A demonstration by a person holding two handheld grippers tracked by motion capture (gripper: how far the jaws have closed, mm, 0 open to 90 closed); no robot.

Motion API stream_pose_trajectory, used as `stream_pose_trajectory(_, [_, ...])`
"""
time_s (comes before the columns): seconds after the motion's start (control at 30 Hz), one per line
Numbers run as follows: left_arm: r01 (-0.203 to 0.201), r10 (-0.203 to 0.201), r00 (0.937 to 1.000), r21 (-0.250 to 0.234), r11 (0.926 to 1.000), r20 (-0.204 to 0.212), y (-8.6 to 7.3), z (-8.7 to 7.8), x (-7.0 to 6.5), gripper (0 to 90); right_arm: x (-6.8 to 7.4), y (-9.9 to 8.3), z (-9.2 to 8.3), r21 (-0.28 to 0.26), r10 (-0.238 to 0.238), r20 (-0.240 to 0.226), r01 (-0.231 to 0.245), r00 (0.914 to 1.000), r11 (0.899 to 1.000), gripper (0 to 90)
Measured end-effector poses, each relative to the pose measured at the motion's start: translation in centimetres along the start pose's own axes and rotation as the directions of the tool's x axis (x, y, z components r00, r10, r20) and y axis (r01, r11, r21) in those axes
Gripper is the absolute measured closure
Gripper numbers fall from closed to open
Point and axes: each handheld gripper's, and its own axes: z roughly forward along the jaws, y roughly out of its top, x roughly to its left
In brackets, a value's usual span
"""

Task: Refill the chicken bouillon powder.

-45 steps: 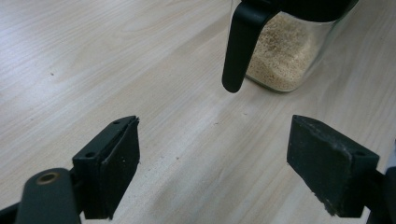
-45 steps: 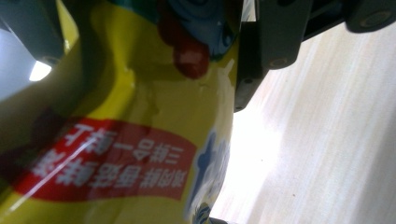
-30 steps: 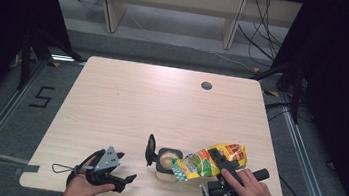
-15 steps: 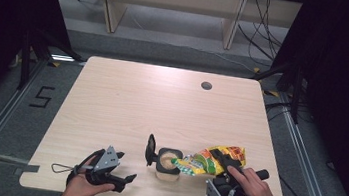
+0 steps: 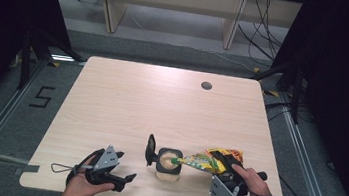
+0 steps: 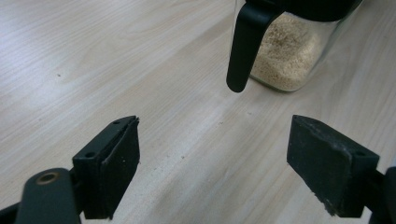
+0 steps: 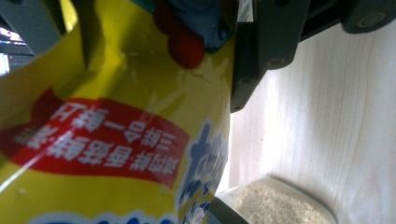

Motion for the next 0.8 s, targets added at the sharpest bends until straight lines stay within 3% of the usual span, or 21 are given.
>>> stream_pose_trajectory(0.03, [-0.012,0.012,0.9999,0.010,0.9999,-0.005,0.0,-0.1,0.1,16.8,0.2,-0.2,0.0,0.001,0.065,-0.013,-0.065,0.9978,0.998,47.4])
stream_pose_trajectory(0.07, [0.003,-0.003,1.0000,-0.004,1.0000,0.001,0.0,0.0,0.0,16.8,0.2,-0.4,0.1,-0.009,0.084,-0.015,-0.084,0.9964,0.996,47.6])
stream_pose_trajectory(0.1, [0.000,0.000,1.0000,-0.001,1.0000,0.003,0.1,0.0,0.0,16.8,-0.1,-0.5,0.2,-0.026,0.047,-0.011,-0.047,0.9988,0.999,47.6])
stream_pose_trajectory(0.13, [-0.011,0.011,0.9999,0.010,0.9999,-0.005,0.1,-0.1,0.1,16.8,0.0,-0.7,0.2,-0.031,0.089,-0.019,-0.090,0.9958,0.995,47.7])
stream_pose_trajectory(0.2, [0.015,-0.015,0.9999,-0.018,0.9997,0.006,0.0,0.1,-0.2,16.8,-0.3,-1.1,0.4,-0.045,0.066,-0.018,-0.067,0.9976,0.997,48.0])
stream_pose_trajectory(0.23, [0.015,-0.015,0.9999,-0.018,0.9997,0.006,0.0,0.1,-0.2,16.8,0.2,-1.3,0.4,-0.040,0.146,-0.028,-0.147,0.9888,0.988,48.3])
stream_pose_trajectory(0.27, [-0.020,0.020,0.9998,0.001,0.9998,0.002,0.1,-0.1,0.1,16.8,0.0,-1.4,0.4,-0.043,0.134,-0.035,-0.136,0.9903,0.990,48.8])
stream_pose_trajectory(0.33, [-0.007,0.007,1.0000,-0.003,1.0000,0.004,0.1,0.0,0.1,16.8,-0.1,-1.5,0.5,-0.056,0.138,-0.037,-0.140,0.9897,0.989,49.2])
stream_pose_trajectory(0.4, [0.017,-0.017,0.9998,-0.016,0.9997,0.006,0.0,0.1,-0.2,16.8,-0.1,-2.3,0.6,-0.090,0.212,-0.060,-0.217,0.9754,0.972,50.0])
stream_pose_trajectory(0.43, [0.017,-0.017,0.9998,-0.016,0.9997,0.006,0.0,0.1,-0.2,16.8,-0.1,-2.3,0.6,-0.090,0.212,-0.060,-0.217,0.9754,0.972,50.0])
stream_pose_trajectory(0.47, [-0.008,0.008,1.0000,-0.010,0.9999,0.005,0.1,0.0,0.0,16.8,0.1,-2.4,0.7,-0.084,0.249,-0.064,-0.254,0.9664,0.964,50.2])
stream_pose_trajectory(0.5, [-0.008,0.008,1.0000,-0.012,0.9999,0.001,0.1,0.0,0.0,16.8,-0.2,-2.6,0.9,-0.099,0.214,-0.062,-0.219,0.9749,0.971,50.4])
stream_pose_trajectory(0.53, [-0.021,0.021,0.9998,0.001,0.9998,-0.001,0.1,0.0,0.1,16.8,0.1,-2.9,0.8,-0.096,0.295,-0.086,-0.303,0.9515,0.948,50.7])
stream_pose_trajectory(0.57, [-0.021,0.021,0.9998,0.001,0.9998,-0.001,0.1,0.0,0.1,16.8,0.1,-2.9,0.8,-0.096,0.295,-0.086,-0.303,0.9515,0.948,50.7])
stream_pose_trajectory(0.6, [-0.009,0.009,1.0000,0.006,0.9999,0.000,0.0,0.0,0.0,16.8,0.0,-3.3,0.9,-0.104,0.329,-0.099,-0.339,0.9389,0.935,51.1])
stream_pose_trajectory(0.63, [-0.009,0.009,1.0000,0.006,0.9999,0.000,0.0,0.0,0.0,16.8,0.0,-3.3,0.9,-0.104,0.329,-0.099,-0.339,0.9389,0.935,51.1])
stream_pose_trajectory(0.67, [-0.019,0.019,0.9998,0.002,0.9998,0.000,0.1,0.0,0.1,16.8,-0.2,-3.8,1.0,-0.114,0.358,-0.103,-0.369,0.9278,0.922,51.3])
stream_pose_trajectory(0.7, [-0.019,0.019,0.9998,0.002,0.9998,0.000,0.1,0.0,0.1,16.8,-0.2,-3.8,1.0,-0.114,0.358,-0.103,-0.369,0.9278,0.922,51.3])
stream_pose_trajectory(0.73, [0.009,-0.009,1.0000,0.002,1.0000,-0.003,0.0,0.1,0.0,16.8,-0.3,-4.1,1.0,-0.128,0.395,-0.111,-0.407,0.9120,0.904,51.4])
stream_pose_trajectory(0.77, [0.009,-0.009,1.0000,0.002,1.0000,-0.003,0.0,0.1,0.0,16.8,-0.3,-4.1,1.0,-0.128,0.395,-0.111,-0.407,0.9120,0.904,51.4])
stream_pose_trajectory(0.8, [0.004,-0.004,1.0000,0.008,1.0000,0.007,0.0,0.0,0.0,16.8,-0.4,-4.5,1.2,-0.145,0.442,-0.120,-0.456,0.8891,0.878,51.5])
